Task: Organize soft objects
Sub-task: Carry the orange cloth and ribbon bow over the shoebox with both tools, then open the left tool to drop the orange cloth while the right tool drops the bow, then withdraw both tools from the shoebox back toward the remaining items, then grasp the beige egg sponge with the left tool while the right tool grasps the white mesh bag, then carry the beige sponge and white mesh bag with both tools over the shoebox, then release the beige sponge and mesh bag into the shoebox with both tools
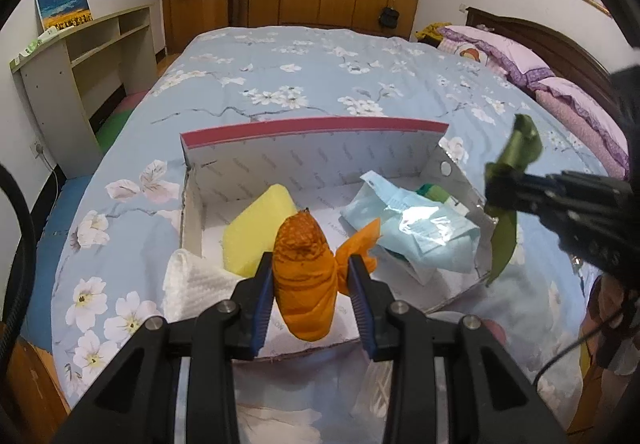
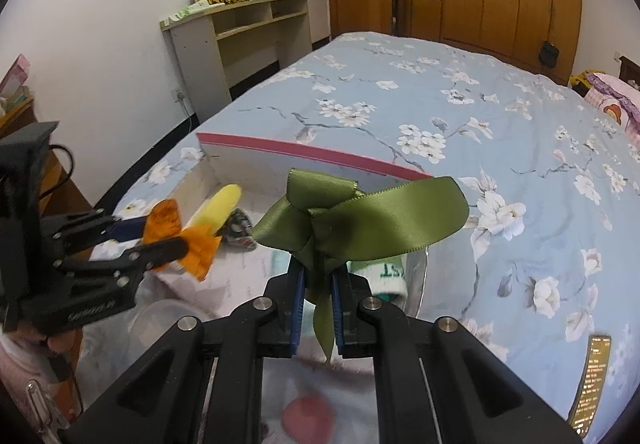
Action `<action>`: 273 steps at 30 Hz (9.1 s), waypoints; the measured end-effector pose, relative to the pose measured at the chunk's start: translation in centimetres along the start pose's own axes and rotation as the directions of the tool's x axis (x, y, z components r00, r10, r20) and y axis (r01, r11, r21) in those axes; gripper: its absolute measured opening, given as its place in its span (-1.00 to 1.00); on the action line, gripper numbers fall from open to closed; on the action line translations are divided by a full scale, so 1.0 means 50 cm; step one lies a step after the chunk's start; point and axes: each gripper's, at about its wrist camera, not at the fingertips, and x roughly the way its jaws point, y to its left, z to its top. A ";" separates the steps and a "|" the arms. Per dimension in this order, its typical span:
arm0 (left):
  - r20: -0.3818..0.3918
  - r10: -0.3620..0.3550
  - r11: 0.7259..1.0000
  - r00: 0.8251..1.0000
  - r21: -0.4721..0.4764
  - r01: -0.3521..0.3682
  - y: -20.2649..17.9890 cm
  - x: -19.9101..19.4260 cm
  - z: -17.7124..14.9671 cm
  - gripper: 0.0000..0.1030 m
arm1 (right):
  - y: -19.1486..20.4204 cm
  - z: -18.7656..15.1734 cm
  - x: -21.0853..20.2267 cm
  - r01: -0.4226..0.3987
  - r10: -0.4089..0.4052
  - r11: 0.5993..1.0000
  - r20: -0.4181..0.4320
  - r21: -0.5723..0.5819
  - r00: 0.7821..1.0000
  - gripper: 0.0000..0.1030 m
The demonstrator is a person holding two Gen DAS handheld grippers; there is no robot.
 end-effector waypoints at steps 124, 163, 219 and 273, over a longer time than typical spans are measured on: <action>-0.206 -0.108 0.994 0.973 -0.012 0.108 -0.132 -0.087 -0.333 -0.11 | 0.035 -0.335 -0.122 -0.095 0.103 0.978 -0.030 0.186 0.994 -0.10; -0.114 -0.087 0.990 0.990 -0.119 0.074 -0.036 -0.124 -0.319 -0.20 | 0.080 -0.356 -0.072 -0.151 0.167 0.977 -0.096 0.149 0.981 -0.63; 0.061 0.040 0.999 0.997 -0.037 -0.038 -0.007 -0.094 -0.024 -0.19 | 0.026 -0.113 -0.112 -0.055 0.053 0.998 0.068 0.028 0.996 -0.65; 0.017 0.115 0.991 0.993 -0.065 -0.114 0.059 0.088 0.075 0.07 | -0.033 0.027 0.063 -0.021 0.017 0.998 0.062 0.051 0.998 -0.37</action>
